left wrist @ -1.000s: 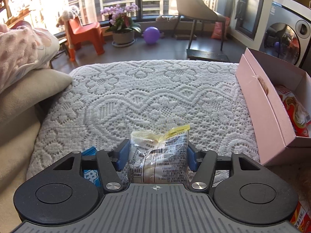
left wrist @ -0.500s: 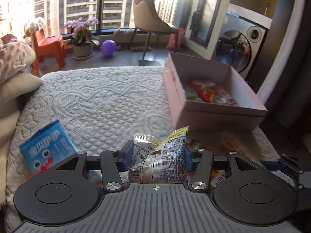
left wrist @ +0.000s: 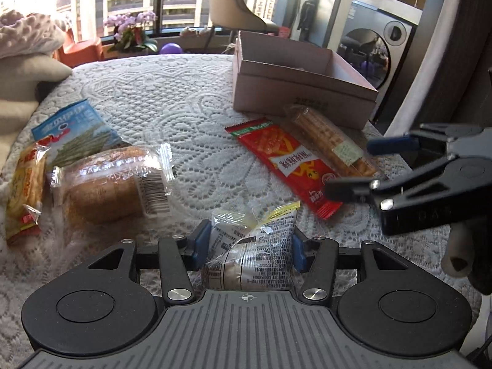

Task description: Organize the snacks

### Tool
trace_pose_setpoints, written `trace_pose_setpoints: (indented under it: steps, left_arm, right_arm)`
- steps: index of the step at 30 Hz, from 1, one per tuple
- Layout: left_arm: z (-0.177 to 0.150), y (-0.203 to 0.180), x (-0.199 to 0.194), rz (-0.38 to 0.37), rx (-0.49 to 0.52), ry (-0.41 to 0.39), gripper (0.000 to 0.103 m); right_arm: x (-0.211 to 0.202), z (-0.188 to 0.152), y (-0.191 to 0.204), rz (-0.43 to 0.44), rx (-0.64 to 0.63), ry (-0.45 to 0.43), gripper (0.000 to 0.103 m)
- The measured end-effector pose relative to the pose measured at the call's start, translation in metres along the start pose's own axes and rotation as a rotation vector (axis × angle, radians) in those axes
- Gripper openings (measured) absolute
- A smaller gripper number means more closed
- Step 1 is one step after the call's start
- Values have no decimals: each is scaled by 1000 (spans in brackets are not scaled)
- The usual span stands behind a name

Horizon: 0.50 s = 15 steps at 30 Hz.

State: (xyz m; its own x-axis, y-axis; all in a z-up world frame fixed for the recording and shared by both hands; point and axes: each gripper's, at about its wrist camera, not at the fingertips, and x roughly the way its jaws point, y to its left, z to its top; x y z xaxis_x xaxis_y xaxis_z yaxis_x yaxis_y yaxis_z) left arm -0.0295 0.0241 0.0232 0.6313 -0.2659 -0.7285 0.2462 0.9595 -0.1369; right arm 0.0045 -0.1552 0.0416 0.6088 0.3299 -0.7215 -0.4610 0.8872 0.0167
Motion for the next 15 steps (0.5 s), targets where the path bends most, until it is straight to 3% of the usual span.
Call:
trace_pose_setpoints:
  steps: [4,7,9,12,15]
  left_arm:
    - [-5,-4,-2,-6,41,7,59]
    - [-8,-8,-3,-2,58,7,60]
    - [-9,-8,-4,-5,62,6,60]
    - [-11,-6,-7,-17,63,5,60]
    - [-11,0,-12,-60,51,22,60]
  right_arm:
    - [-14,25,6,16,10,-96,92]
    - [6,47,11,90,52,-41,86]
    - [30,57,12,109,85,20,74]
    - [63,62,14,49,112,81,69]
    - [72,53,17,-5,88,88,63]
